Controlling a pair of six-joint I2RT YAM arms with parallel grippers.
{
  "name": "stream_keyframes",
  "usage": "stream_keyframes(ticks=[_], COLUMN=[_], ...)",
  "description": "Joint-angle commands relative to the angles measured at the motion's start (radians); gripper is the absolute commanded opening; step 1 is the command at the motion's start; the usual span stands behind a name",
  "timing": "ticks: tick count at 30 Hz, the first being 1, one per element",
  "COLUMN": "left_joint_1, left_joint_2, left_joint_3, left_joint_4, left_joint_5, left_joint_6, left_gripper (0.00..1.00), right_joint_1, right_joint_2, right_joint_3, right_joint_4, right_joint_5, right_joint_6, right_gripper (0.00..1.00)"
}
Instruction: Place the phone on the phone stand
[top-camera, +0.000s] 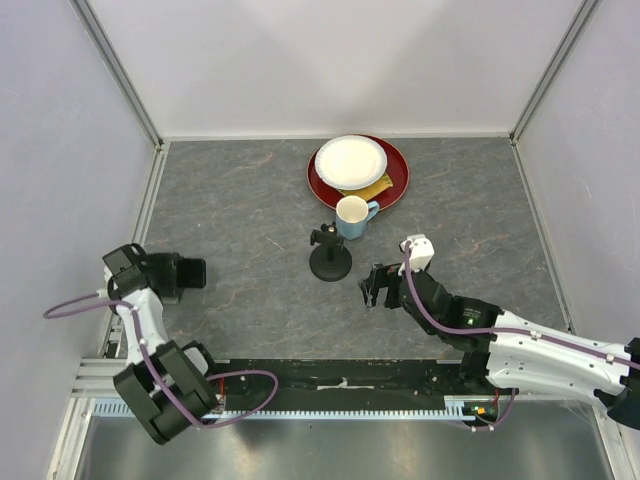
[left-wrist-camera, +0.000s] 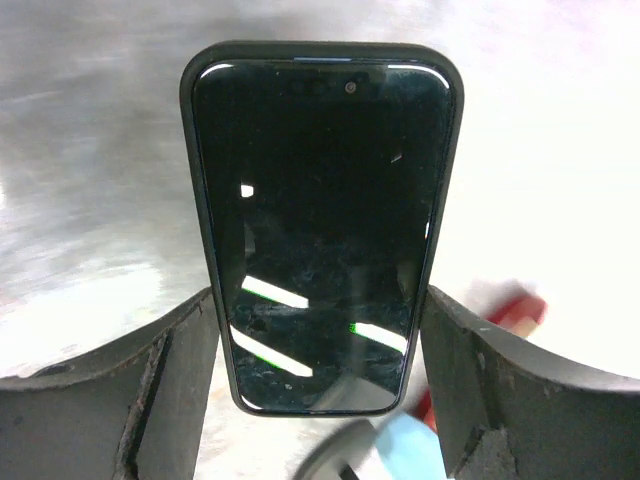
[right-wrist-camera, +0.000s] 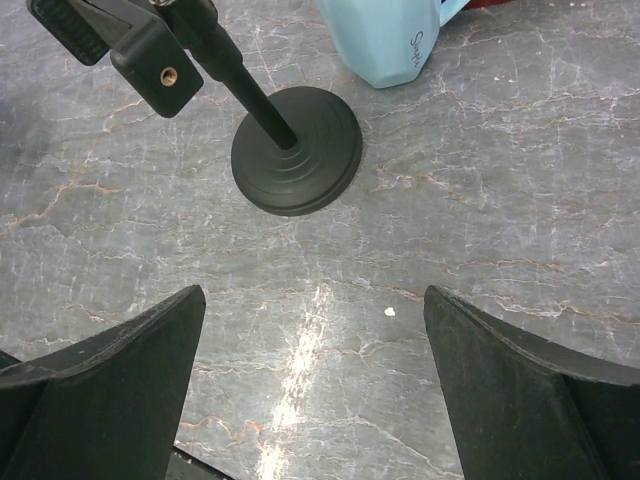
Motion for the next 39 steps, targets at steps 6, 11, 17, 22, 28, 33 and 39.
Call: stream_keyframes(ticks=[6, 11, 17, 22, 28, 33, 39], left_joint_1=[-0.165, -0.446, -0.675, -0.773, -0.861, -0.888, -0.914], left_joint_2=[-0.131, -0.104, 0.005, 0.119, 0.192, 0.177, 0.07], left_joint_3=[0.053, 0.136, 0.315, 0.518, 0.625, 0.658, 0.581], left_joint_4=[0.573, 0.748, 0.864, 0.818, 0.692, 0.62, 0.574], left_joint_5=[0.475, 0.486, 0.559, 0.615, 0.644, 0.65, 0.636], left_joint_6=[0.083, 0.147, 0.252, 0.31, 0.428, 0.511, 0.654], left_gripper=[0.02, 0.02, 0.02, 0.02, 0.02, 0.02, 0.02], right_joint_1=[-0.004, -0.004, -0.002, -0.004, -0.004, -0.005, -0.005], right_joint_2=[0.07, 0.071, 0.031, 0.014, 0.031, 0.096, 0.053], right_joint_3=[0.051, 0.088, 0.043, 0.051, 0.048, 0.103, 0.056], right_joint_4=[0.073, 0.064, 0.078, 0.053, 0.094, 0.113, 0.202], right_joint_5=[-0.019, 0.007, 0.004, 0.021, 0.03, 0.033, 0.057], right_joint_6=[0.052, 0.032, 0.085, 0.065, 0.082, 0.05, 0.09], right_gripper=[0.96, 0.96, 0.96, 0.96, 0.96, 0.95, 0.95])
